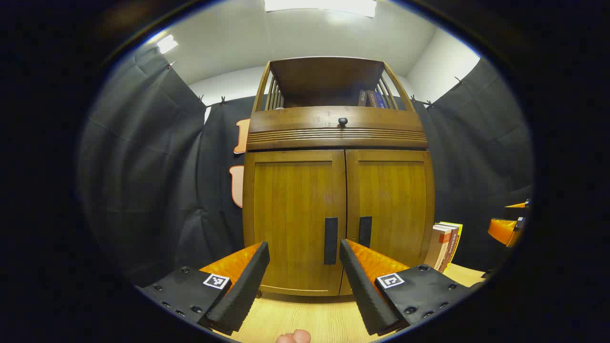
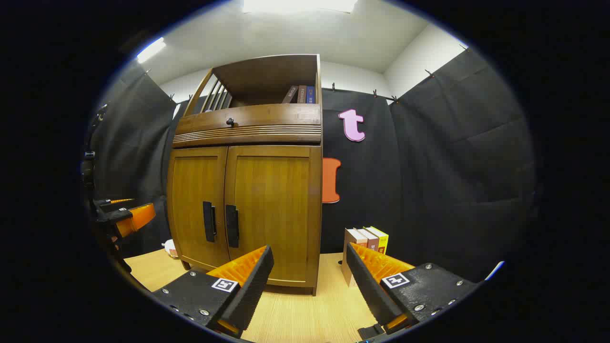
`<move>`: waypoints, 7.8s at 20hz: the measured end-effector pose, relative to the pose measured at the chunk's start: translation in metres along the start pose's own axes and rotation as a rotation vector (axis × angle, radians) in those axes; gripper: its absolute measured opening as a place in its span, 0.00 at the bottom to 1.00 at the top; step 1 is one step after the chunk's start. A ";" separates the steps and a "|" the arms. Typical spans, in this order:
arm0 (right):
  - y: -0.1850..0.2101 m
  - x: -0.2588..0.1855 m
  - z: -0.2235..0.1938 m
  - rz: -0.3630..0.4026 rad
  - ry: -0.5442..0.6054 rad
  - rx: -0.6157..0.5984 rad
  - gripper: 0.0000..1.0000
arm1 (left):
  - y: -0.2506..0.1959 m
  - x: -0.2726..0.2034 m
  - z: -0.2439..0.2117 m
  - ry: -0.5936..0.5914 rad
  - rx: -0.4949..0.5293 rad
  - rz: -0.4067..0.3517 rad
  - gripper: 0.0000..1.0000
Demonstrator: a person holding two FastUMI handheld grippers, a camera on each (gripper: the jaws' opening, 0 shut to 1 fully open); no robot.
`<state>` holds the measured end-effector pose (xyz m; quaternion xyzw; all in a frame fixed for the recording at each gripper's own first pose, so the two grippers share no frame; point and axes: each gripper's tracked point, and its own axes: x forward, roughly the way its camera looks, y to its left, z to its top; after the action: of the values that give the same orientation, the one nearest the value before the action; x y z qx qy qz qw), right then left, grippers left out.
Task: Open the right door of the double-door shoe cabinet with the right hand, and open the left door with the left hand.
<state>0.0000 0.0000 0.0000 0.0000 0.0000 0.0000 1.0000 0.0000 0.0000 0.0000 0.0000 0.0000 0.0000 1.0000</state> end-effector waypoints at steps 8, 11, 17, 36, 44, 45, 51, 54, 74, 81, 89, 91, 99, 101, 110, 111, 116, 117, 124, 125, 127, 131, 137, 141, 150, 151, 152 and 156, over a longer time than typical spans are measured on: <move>0.001 0.005 -0.001 -0.001 -0.006 -0.013 0.94 | 0.002 0.002 -0.002 0.008 0.002 0.000 0.94; 0.004 0.018 -0.003 0.010 0.001 0.002 0.94 | 0.003 0.003 -0.004 0.018 0.004 0.009 0.93; 0.000 0.052 0.005 0.005 -0.023 0.023 0.94 | -0.009 0.029 -0.009 0.049 0.054 -0.016 0.96; 0.108 0.123 0.029 0.243 -0.066 0.066 0.94 | 0.000 0.041 -0.026 0.065 0.033 -0.025 0.95; 0.186 0.196 -0.003 0.320 -0.018 0.049 0.94 | 0.014 0.021 -0.026 0.067 0.010 -0.016 0.96; 0.192 0.204 -0.009 0.314 -0.008 0.049 0.94 | 0.016 0.018 -0.026 0.067 0.007 -0.013 0.96; 0.219 0.240 -0.038 0.286 0.042 0.020 0.94 | 0.029 0.001 -0.025 0.074 -0.022 0.003 0.95; 0.228 0.254 -0.053 0.263 0.079 0.024 0.89 | 0.038 -0.003 -0.022 0.068 -0.035 0.019 0.95; 0.225 0.243 -0.060 0.238 0.100 0.040 0.17 | 0.030 -0.028 -0.012 0.088 -0.030 -0.007 0.97; 0.215 0.198 -0.055 0.316 0.121 0.070 0.22 | 0.030 -0.046 -0.011 0.090 -0.045 0.014 0.95; 0.168 0.120 -0.047 0.349 0.120 0.102 0.22 | 0.021 -0.045 -0.014 0.092 -0.048 0.004 0.97; 0.150 0.104 -0.045 0.344 0.127 0.095 0.22 | 0.013 -0.044 -0.018 0.098 -0.047 -0.011 0.95; 0.076 0.061 -0.042 0.235 0.114 0.058 0.21 | -0.019 -0.038 -0.018 0.100 -0.065 -0.078 0.99; 0.062 0.055 -0.043 0.212 0.117 0.066 0.21 | -0.026 -0.039 -0.018 0.103 -0.068 -0.092 0.99; -0.022 0.045 -0.048 0.033 0.126 0.079 0.08 | -0.043 -0.040 -0.020 0.109 -0.055 -0.127 0.94; -0.031 0.046 -0.048 0.017 0.132 0.078 0.07 | -0.043 -0.040 -0.020 0.111 -0.047 -0.123 0.96; -0.042 0.045 -0.048 0.039 0.119 0.077 0.03 | -0.046 -0.041 -0.020 0.111 -0.060 -0.126 0.93; -0.043 0.045 -0.048 0.048 0.114 0.069 0.03 | -0.046 -0.041 -0.020 0.113 -0.059 -0.125 0.93; -0.062 0.047 -0.047 0.136 0.099 0.059 0.03 | -0.037 -0.043 -0.028 0.136 -0.060 -0.106 0.96; -0.067 0.047 -0.047 0.150 0.097 0.054 0.03 | -0.033 -0.043 -0.027 0.137 -0.054 -0.098 0.94; -0.076 0.051 -0.048 0.182 0.101 0.062 0.03 | -0.028 -0.044 -0.027 0.134 -0.052 -0.091 0.94; -0.091 0.053 -0.052 0.218 0.118 0.123 0.03 | -0.018 -0.044 -0.028 0.142 -0.055 -0.068 0.96; -0.089 0.046 -0.060 0.219 0.145 0.107 0.07 | -0.013 -0.044 -0.027 0.143 -0.042 -0.051 0.94; -0.091 0.014 -0.091 0.193 0.212 0.007 0.11 | -0.010 -0.043 -0.029 0.148 -0.035 -0.047 0.94; -0.082 -0.015 -0.038 0.121 0.076 0.088 0.12 | -0.016 -0.018 -0.018 0.119 -0.027 -0.067 0.94; -0.080 -0.016 -0.032 0.123 0.061 0.094 0.16 | -0.014 -0.010 -0.014 0.110 -0.029 -0.068 0.94; -0.080 -0.016 -0.028 0.122 0.053 0.094 0.17 | -0.012 -0.003 -0.012 0.102 -0.034 -0.061 0.94; -0.079 -0.016 -0.024 0.114 0.051 0.091 0.48 | -0.004 0.036 -0.002 0.067 -0.026 -0.054 0.94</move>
<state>-0.0157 -0.0786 -0.0244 0.0452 0.0253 0.0570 0.9970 0.0357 -0.0036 -0.0017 -0.0128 0.0334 -0.0271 0.9990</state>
